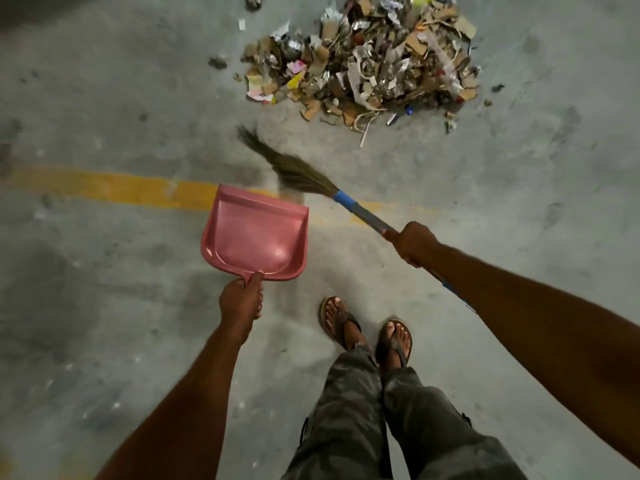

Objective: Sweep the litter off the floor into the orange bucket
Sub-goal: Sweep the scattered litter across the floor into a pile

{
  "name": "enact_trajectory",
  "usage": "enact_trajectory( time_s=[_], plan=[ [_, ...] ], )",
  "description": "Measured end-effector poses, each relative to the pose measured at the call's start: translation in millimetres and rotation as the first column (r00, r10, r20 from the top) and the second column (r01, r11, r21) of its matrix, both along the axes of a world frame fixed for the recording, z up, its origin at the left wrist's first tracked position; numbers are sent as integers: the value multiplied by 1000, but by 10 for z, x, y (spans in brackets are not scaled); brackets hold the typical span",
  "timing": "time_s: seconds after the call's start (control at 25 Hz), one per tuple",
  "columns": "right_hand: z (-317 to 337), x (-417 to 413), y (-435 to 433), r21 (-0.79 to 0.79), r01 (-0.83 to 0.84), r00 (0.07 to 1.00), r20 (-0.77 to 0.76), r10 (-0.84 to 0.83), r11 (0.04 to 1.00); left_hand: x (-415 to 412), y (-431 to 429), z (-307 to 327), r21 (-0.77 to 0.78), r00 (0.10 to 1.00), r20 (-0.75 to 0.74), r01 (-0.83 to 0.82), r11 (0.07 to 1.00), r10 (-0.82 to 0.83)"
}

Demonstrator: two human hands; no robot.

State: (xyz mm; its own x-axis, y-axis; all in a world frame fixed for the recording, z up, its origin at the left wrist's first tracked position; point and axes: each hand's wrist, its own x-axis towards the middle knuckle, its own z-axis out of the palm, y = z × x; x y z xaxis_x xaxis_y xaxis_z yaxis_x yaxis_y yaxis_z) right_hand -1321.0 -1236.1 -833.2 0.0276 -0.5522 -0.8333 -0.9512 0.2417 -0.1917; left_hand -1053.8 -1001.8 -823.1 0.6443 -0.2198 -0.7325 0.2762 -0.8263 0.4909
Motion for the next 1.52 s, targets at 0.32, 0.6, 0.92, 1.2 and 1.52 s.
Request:
enact_trajectory(
  time_s=[0.32, 0.6, 0.92, 1.2, 1.52],
  plan=[
    [-3, 442, -434, -270, 369, 929, 75, -363, 889, 335, -659, -28, -120, 998, -34, -49, 992, 45],
    [311, 463, -525, -302, 419, 905, 219, -365, 857, 616, -1265, 124, -168, 999, -35, -12, 986, 6],
    [-67, 1670, -969, -158, -84, 982, 155, 109, 984, 1492, -1419, -11, -71, 992, 77, -94, 993, 99],
    [-459, 2659, -1464, 144, 354, 923, 106, -370, 924, 2028, -1822, -238, -55, 995, 46, -84, 995, 86],
    [124, 2031, -1183, -162, 659, 747, 26, -664, 735, 2149, -2326, 107, -122, 975, -10, 221, 968, -224]
  ],
)
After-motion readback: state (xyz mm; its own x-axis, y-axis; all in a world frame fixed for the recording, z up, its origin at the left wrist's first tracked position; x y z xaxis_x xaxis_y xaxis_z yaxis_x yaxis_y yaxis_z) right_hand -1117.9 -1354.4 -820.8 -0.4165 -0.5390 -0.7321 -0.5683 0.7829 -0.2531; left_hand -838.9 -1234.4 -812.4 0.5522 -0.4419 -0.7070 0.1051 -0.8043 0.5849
